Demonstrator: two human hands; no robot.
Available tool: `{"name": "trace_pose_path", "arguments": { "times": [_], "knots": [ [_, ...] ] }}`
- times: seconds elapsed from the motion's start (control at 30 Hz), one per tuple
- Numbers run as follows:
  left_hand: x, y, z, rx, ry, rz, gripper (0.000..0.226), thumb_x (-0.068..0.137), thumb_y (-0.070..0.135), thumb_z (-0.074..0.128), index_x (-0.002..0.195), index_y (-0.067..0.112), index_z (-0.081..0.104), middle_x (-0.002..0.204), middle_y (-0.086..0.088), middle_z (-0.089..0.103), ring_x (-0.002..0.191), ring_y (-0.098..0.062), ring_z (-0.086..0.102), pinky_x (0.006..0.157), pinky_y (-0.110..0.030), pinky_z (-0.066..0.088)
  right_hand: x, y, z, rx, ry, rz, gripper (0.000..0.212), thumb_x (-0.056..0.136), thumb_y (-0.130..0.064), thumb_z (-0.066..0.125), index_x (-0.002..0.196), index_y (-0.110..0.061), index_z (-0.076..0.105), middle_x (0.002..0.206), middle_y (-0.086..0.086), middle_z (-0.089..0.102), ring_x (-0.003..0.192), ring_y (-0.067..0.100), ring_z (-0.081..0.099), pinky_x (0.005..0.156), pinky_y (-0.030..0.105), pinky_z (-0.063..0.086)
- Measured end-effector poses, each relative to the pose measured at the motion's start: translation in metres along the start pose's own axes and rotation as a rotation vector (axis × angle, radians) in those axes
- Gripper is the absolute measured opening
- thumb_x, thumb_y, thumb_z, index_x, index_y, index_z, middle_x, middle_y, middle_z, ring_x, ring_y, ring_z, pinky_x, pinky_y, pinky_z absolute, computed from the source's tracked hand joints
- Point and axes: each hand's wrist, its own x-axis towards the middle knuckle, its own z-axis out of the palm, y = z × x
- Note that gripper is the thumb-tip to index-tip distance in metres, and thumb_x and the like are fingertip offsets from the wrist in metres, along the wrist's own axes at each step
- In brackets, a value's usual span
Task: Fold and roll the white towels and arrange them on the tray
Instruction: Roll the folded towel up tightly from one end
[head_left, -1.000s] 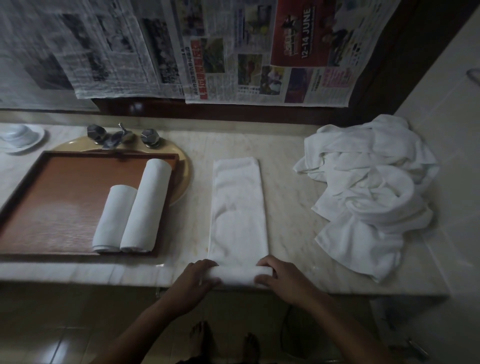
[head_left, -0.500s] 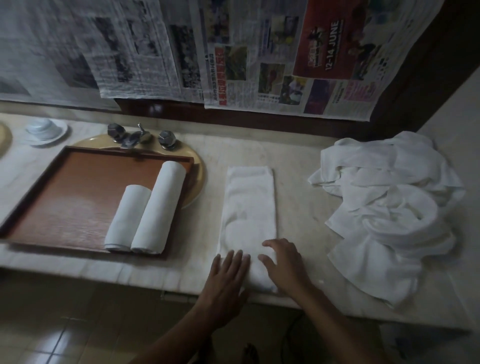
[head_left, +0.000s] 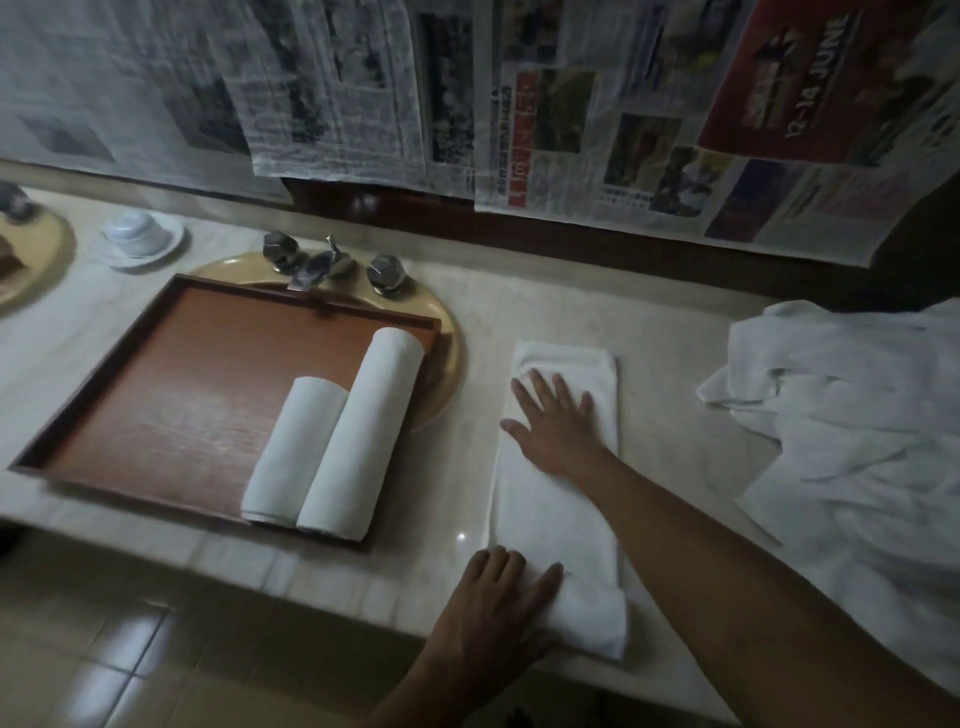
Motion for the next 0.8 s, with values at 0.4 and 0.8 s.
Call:
{"name": "trace_pose_path", "arguments": {
  "times": [0.4,0.8],
  "knots": [
    [0.014,-0.019,0.006,0.015,0.005,0.022,0.065,0.093,0.076,0.045,0.138,0.03,0.056,0.1,0.0,0.056,0.084,-0.019,0.053,0.07,-0.03,0.05,0.034,0.008,-0.022,0.191,0.252,0.075,0.061,0.107,-0.051,0.038,0.162,-0.036,0.018,0.173,0.001,-0.002,0.158,0.031,-0.005,0.122,0.065,0.003],
    [0.017,-0.02,0.002,-0.074,-0.09,-0.012,0.064,0.097,0.072,0.041,0.144,0.03,0.051,0.109,-0.002,0.057,0.093,-0.022,0.053,0.079,-0.037,0.051,0.057,0.092,-0.054,0.192,0.009,0.296,0.069,0.107,-0.057,0.029,0.164,-0.023,0.01,0.173,0.006,0.001,0.158,0.03,0.003,0.124,0.058,0.009]
  ]
}}
